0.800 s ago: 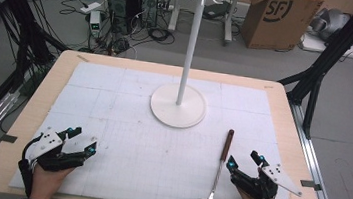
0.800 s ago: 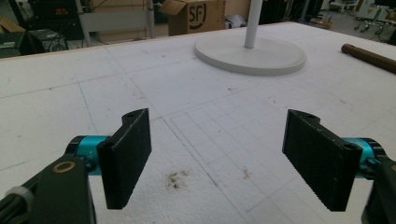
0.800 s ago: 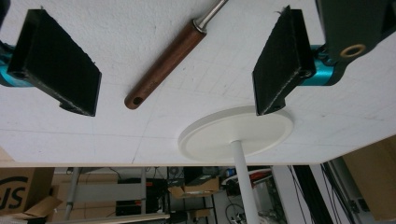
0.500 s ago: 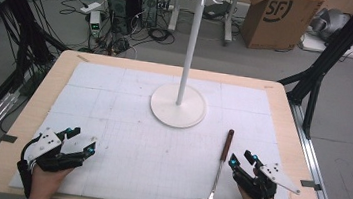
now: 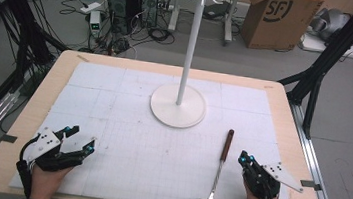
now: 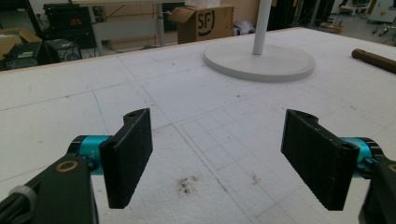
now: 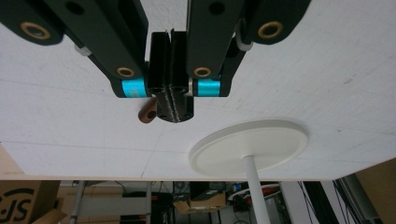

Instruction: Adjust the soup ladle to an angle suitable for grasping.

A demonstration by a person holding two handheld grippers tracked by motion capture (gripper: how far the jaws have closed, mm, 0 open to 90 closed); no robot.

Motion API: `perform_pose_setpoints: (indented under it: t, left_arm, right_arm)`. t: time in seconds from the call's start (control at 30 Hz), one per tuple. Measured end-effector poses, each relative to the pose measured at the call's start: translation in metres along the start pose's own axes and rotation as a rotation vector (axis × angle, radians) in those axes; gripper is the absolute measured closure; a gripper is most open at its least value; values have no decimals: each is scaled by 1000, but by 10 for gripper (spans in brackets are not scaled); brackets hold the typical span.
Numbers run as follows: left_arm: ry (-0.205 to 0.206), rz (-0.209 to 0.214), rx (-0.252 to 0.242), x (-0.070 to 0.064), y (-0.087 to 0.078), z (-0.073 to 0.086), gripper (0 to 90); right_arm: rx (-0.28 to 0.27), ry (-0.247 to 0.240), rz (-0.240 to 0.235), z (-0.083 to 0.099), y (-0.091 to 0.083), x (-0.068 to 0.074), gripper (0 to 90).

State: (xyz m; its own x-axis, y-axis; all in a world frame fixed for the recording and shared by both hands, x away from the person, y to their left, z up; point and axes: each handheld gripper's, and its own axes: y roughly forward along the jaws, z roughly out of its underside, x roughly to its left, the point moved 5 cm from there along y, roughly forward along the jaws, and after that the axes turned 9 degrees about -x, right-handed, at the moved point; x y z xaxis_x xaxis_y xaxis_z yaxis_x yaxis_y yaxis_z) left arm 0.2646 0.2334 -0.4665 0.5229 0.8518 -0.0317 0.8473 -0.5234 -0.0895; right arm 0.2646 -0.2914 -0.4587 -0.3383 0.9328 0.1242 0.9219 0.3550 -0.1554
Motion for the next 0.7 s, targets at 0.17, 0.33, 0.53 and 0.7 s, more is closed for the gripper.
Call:
perform_pose_setpoints:
  t: [0.17, 0.33, 0.53, 0.7]
  left_arm:
    - [-2, -1, -2, 1, -4, 1, 256]
    - [-8, -6, -12, 3, -12, 0, 257]
    - [-11, -8, -18, 3, -16, -1, 259]
    - [-13, -11, -16, 3, -16, -1, 259]
  right_arm:
    - [64, 0, 7, -1, 15, -1, 897]
    - [169, 15, 34, 2, 40, -7, 897]
    - [296, 123, 83, 15, 67, -27, 892]
    - [334, 175, 104, 12, 76, -41, 892]
